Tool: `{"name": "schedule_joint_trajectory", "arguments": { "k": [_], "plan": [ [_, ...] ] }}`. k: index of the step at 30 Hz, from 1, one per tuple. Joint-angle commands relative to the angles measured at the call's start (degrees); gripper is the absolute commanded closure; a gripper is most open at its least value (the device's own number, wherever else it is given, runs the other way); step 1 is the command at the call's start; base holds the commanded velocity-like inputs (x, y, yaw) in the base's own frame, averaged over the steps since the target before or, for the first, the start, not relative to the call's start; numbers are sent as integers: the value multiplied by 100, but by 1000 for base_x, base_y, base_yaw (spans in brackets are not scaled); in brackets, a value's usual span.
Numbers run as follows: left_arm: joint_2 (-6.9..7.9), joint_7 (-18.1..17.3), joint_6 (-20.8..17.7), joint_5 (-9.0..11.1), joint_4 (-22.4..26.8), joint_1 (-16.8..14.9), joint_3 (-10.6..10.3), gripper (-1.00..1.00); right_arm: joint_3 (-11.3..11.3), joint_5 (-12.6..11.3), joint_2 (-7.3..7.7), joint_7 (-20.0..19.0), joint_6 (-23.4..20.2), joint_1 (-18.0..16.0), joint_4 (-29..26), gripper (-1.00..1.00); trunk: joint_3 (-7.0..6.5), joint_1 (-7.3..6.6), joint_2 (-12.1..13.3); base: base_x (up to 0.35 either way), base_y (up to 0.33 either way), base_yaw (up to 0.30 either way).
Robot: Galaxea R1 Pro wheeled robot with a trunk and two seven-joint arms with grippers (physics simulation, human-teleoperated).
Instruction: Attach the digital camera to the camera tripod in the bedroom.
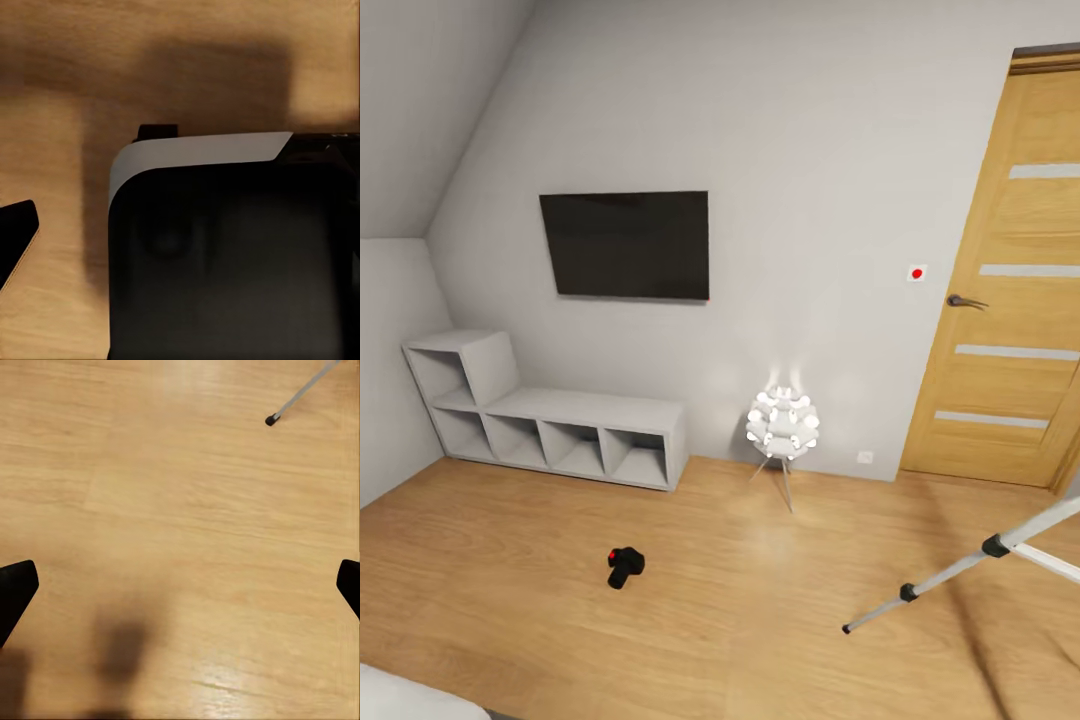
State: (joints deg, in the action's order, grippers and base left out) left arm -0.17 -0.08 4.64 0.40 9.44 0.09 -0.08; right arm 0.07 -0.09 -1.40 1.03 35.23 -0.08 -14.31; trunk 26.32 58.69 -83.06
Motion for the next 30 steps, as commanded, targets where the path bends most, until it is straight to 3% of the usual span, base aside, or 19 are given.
{"name": "schedule_joint_trajectory", "arguments": {
  "k": [1, 23, 30],
  "plan": [
    [0, -1, 11, 4, 5, 1, -1, -100, 2, 0, -1, 11, 13, -1, -1, -100, 5, 4, -2, 335, 0, 0],
    [-1, -1, 12, 4, 5, 2, -1, -100, 2, 0, -1, 11, 18, -1, -1, -100, 5, 4, -2, 335, -51, 0],
    [-1, -1, 11, 4, 5, 3, -1, -100, -4, 0, -9, 15, 12, -1, -1, -100, 5, 4, -2, 321, -178, 178]
  ]
}}
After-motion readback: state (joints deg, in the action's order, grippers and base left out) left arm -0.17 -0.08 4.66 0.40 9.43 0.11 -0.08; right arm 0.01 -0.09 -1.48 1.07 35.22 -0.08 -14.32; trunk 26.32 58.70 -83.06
